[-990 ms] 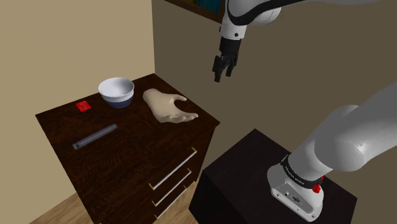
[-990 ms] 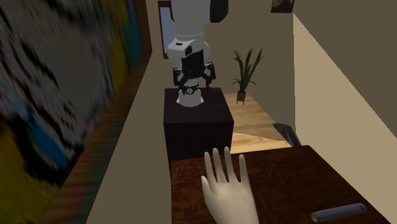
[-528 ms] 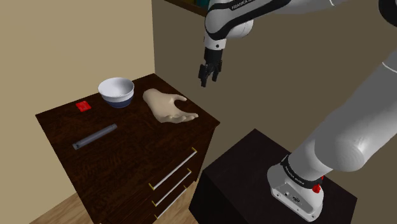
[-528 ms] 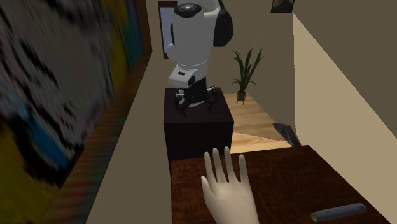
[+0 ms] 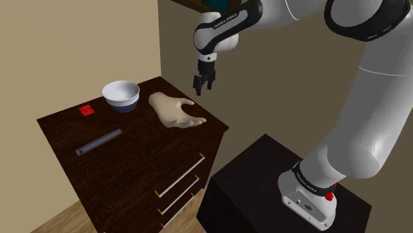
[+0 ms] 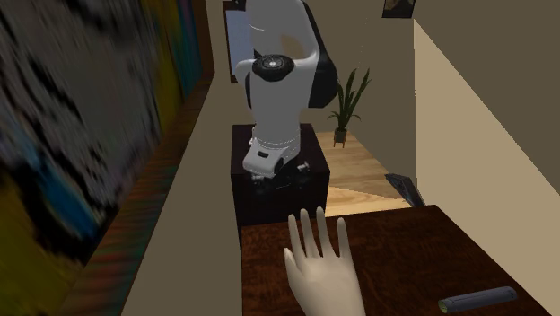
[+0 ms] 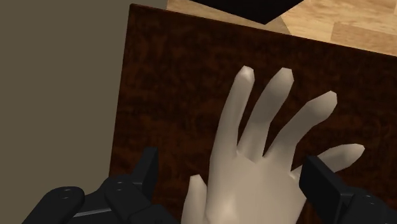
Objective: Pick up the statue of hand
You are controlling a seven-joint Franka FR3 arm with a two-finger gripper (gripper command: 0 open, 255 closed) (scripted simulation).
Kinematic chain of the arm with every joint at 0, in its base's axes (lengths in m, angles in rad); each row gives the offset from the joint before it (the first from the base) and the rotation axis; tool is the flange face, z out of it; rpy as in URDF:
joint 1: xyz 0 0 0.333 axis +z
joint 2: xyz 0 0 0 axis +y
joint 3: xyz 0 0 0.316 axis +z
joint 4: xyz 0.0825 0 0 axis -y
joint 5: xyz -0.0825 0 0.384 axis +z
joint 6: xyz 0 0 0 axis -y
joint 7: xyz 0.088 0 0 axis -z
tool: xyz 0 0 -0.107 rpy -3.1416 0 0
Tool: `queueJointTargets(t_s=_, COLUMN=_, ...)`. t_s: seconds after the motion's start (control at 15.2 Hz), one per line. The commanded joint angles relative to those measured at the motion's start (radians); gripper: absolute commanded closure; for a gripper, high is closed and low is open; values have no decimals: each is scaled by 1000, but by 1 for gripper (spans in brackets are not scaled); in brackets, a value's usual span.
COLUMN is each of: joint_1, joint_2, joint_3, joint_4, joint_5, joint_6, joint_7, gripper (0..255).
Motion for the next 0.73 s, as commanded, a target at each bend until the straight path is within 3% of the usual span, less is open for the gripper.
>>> queueJointTargets(t_s=0.0, joint_1=1, joint_2=94, joint_3=3, joint_4=77, joint_5=-2, joint_6=14, joint_7=-5, gripper=0)
queueJointTargets(t_s=0.46, joint_1=7, joint_2=369, joint_3=8, joint_4=359, joint_5=-13, joint_6=-4, joint_7=-16, gripper=0)
queueJointTargets(t_s=0.66, joint_1=7, joint_2=396, joint_3=9, joint_4=361, joint_5=-12, joint_6=21, joint_7=-18, gripper=0)
